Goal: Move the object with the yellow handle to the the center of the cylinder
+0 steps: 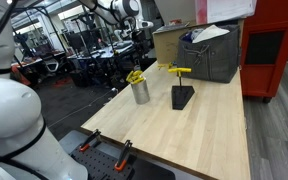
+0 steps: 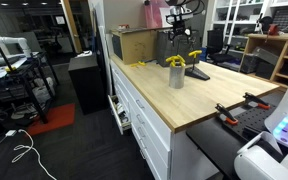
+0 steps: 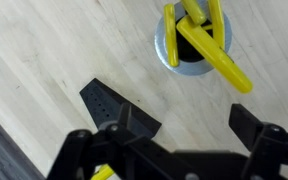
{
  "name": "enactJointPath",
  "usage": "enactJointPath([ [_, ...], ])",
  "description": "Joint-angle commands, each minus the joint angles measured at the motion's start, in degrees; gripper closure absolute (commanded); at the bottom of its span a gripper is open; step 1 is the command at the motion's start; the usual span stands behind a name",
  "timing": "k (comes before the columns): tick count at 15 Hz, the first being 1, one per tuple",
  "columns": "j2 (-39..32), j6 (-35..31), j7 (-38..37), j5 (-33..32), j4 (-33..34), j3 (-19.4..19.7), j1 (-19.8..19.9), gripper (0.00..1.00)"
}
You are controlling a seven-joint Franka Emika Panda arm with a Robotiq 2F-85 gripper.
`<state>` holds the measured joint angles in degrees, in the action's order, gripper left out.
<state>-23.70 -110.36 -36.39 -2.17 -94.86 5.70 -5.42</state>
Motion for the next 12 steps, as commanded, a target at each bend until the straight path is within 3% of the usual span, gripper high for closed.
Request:
enactJointPath([
  [1,1.46,0.73,-0.47,-0.92,0.70,0.95,1.65,0.00],
  [6,-0.19,0.42,0.26,-1.47,3.08,2.35,3.96,0.00],
  [12,-0.21,-5.78,7.17,-6.20,1.73,2.75,5.76,0.00],
])
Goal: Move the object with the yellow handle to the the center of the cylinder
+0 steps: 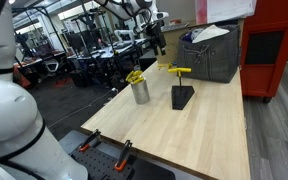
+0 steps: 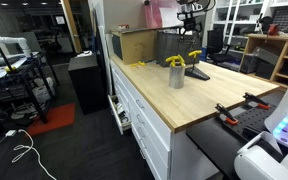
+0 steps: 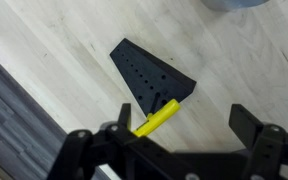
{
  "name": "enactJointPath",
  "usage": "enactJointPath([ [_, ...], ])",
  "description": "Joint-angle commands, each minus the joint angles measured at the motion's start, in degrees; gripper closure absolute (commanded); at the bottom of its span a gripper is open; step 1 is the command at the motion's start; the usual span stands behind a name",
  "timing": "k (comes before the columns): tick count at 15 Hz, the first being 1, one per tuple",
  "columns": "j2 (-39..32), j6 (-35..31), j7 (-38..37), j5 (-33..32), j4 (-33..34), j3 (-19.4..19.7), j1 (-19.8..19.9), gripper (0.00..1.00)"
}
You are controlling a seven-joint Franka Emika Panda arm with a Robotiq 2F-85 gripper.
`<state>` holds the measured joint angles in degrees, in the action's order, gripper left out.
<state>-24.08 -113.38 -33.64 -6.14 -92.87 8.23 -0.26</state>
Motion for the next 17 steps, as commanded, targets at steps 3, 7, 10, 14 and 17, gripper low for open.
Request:
enactJointPath([
  [3,1.60,-7.83,12.49,-3.53,-2.97,-0.46,1.48,0.00],
  [7,3.92,-14.65,25.57,-2.72,-8.38,-1.70,3.20,0.00],
  [10,6.30,-19.47,33.28,-2.22,-13.53,-2.25,4.47,0.00],
  [14,3.12,-17.68,30.92,-2.50,-10.05,-1.71,3.89,0.00],
  [17,2.81,-17.68,30.88,-2.50,-9.85,-1.79,3.74,0.00],
])
